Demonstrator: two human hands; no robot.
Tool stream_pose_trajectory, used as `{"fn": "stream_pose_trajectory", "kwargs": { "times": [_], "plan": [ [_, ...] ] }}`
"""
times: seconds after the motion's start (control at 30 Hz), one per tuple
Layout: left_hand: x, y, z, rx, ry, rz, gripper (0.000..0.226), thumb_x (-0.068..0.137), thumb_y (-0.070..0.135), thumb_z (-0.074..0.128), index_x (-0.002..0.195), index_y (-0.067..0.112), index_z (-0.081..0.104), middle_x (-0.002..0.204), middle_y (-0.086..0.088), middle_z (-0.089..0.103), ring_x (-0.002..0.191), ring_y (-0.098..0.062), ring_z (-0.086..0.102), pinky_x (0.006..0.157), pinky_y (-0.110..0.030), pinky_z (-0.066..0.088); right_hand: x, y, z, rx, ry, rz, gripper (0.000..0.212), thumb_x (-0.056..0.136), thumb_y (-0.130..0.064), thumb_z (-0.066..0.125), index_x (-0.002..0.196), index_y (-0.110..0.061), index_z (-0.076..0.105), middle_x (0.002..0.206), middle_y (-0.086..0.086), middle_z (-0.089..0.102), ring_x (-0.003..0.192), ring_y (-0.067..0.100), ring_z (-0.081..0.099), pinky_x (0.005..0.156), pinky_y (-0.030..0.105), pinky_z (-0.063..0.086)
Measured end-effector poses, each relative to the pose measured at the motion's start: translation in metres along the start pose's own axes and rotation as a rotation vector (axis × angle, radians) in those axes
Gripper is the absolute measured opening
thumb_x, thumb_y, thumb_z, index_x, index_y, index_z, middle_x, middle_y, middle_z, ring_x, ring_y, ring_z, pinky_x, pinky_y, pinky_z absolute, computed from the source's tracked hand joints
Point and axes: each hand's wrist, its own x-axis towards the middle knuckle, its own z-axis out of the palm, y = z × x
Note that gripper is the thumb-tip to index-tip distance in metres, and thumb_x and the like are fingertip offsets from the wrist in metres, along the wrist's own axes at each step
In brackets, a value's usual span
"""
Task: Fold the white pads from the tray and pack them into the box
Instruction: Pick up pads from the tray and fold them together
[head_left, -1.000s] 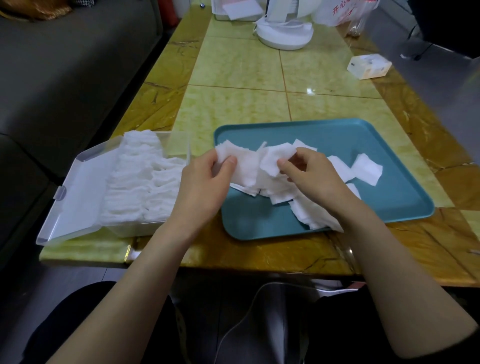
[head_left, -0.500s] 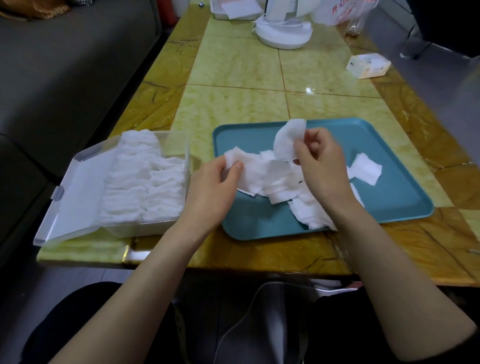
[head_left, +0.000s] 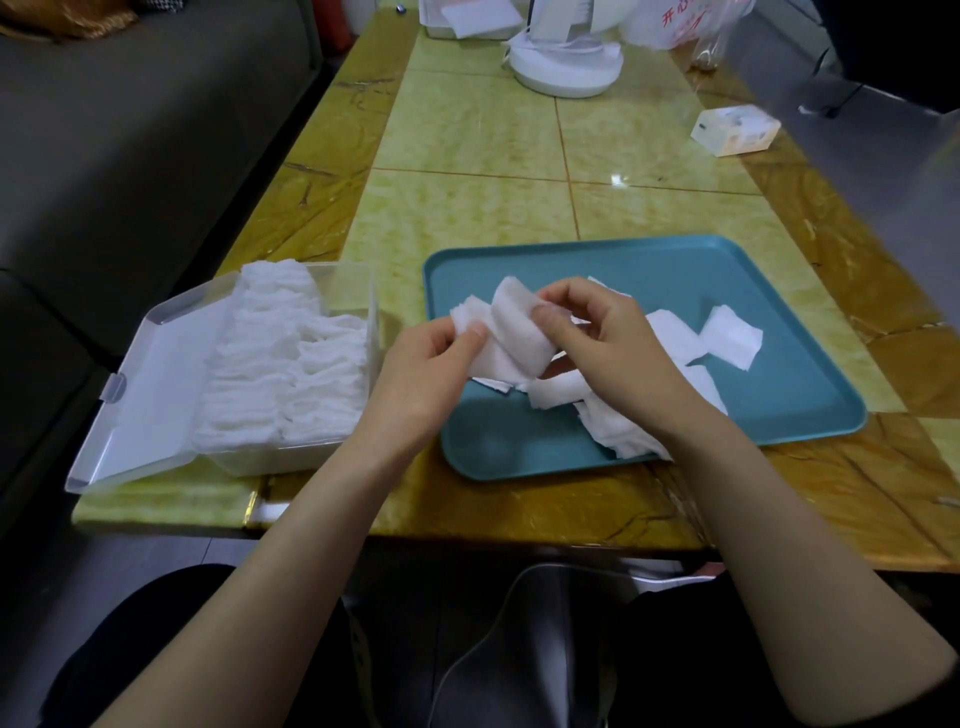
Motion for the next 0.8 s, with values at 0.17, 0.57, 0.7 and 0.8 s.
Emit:
{"fn": "stream_pose_trajectory", "kwargs": {
  "times": [0.17,0.57,0.7,0.8],
  "plan": [
    [-0.002,0.002,-0.001,0.000,-0.043,-0.024,0.042,0.080,0.041,0.054,0.093,0.004,0.070,0.096,-0.016,0.072,0.083,-0.014,0.060,0.093,-0.050,0.048,-0.004,-0.010,-0.004,0.228,-0.246,0.066,0.011,0.093,-0.012,0.052,0.089,-0.015,0.061,0.073,-0.010,0.064,0.065,0.005,0.060,0.056,0.020,0.052],
    [-0.003,0.008,0.002,-0.068,-0.077,-0.069,0.035,0.099,0.037,0.043,0.076,0.024,0.066,0.078,0.005,0.072,0.087,-0.014,0.066,0.093,-0.041,0.052,-0.001,0.007,0.002,-0.061,0.026,-0.007,0.009,0.086,-0.018,0.066,0.079,-0.022,0.061,0.071,-0.008,0.060,0.059,0.004,0.055,0.050,0.022,0.051],
    [-0.004,0.002,0.000,0.124,-0.076,0.072,0.059,0.073,0.059,0.055,0.093,0.006,0.071,0.090,-0.017,0.071,0.089,-0.029,0.067,0.083,-0.050,0.051,-0.001,0.008,0.003,-0.170,0.041,-0.069,0.007,0.086,-0.025,0.065,0.081,-0.021,0.063,0.073,-0.014,0.062,0.068,0.004,0.058,0.060,0.021,0.050],
    [-0.002,-0.003,-0.001,0.152,0.023,0.110,0.069,0.067,0.057,0.054,0.094,-0.006,0.064,0.093,-0.027,0.067,0.089,-0.039,0.064,0.080,-0.056,0.049,0.002,0.017,-0.009,-0.415,0.039,-0.079,0.014,0.088,-0.027,0.061,0.101,-0.024,0.064,0.100,-0.011,0.065,0.092,0.004,0.057,0.080,0.021,0.046]
  ]
}}
